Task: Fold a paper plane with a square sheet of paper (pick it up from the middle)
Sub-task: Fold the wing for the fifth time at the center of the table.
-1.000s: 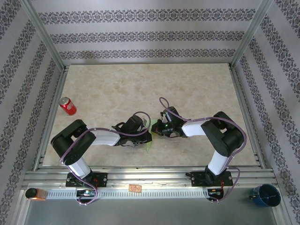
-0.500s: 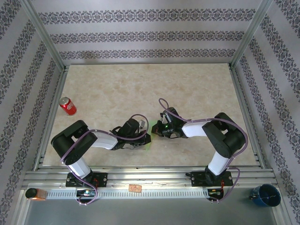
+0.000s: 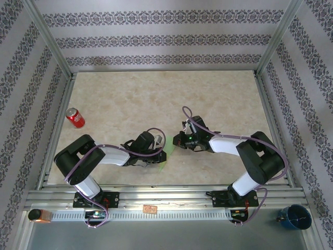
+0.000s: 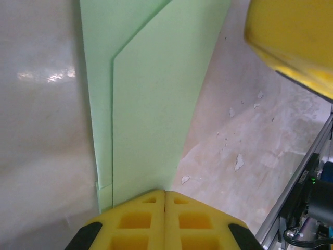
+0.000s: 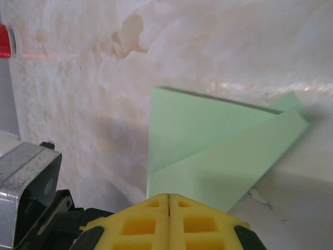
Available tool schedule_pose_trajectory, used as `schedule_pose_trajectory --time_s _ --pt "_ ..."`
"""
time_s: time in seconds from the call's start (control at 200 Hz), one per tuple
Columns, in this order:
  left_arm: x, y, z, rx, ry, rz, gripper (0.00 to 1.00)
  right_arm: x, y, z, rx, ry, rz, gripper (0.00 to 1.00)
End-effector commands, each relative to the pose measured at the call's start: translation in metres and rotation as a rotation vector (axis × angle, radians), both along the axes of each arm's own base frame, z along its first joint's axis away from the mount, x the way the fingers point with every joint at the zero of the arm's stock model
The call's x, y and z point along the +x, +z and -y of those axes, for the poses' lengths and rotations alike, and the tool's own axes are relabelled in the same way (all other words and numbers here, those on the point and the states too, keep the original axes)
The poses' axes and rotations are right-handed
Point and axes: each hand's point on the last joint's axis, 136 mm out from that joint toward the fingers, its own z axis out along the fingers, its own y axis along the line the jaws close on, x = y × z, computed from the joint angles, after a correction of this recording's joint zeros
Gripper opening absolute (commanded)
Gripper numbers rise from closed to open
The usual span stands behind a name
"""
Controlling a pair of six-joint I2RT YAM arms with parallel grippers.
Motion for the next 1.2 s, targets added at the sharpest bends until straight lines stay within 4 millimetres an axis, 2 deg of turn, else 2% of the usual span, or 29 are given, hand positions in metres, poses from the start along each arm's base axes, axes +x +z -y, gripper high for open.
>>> schedule_pose_trajectory --time_s 0.0,0.115,0.295,0.455,0.56,0.724,0.849,1.024,1.194 --pt "-0.034 -0.040 -0.039 0.199 -0.021 -0.144 0.00 -0.004 -0.010 -0.007 -0.011 0.048 -0.019 0.03" --pt "-0.035 -0.039 -0.041 0.202 -0.019 -0.142 0.00 0.001 -0.022 -0.005 -0.039 0.041 -0.038 0.03" --pt "-0.037 -0.040 -0.046 0.221 -0.021 -0.145 0.00 0.022 -0.038 0.026 -0.110 -0.057 -0.055 0.03" --pt "-0.039 -0.040 -0.047 0.225 -0.018 -0.149 0.00 0.040 -0.036 0.047 -0.110 -0.120 -0.052 0.03" --pt "-0.038 -0.038 -0.047 0.223 -0.015 -0.141 0.00 0.050 -0.029 0.054 -0.089 -0.144 -0.049 0.03" --pt "-0.037 -0.035 -0.047 0.221 -0.014 -0.132 0.00 0.047 0.007 0.046 -0.037 -0.134 0.027 0.04" --pt "-0.037 -0.035 -0.049 0.222 -0.008 -0.122 0.00 0.033 0.019 0.034 -0.015 -0.105 0.062 0.04" --pt "-0.036 -0.034 -0.048 0.214 -0.003 -0.118 0.00 0.009 0.017 -0.004 0.003 0.034 0.047 0.04" --pt "-0.035 -0.032 -0.048 0.215 -0.006 -0.113 0.00 0.003 0.000 -0.018 -0.004 0.079 0.004 0.04"
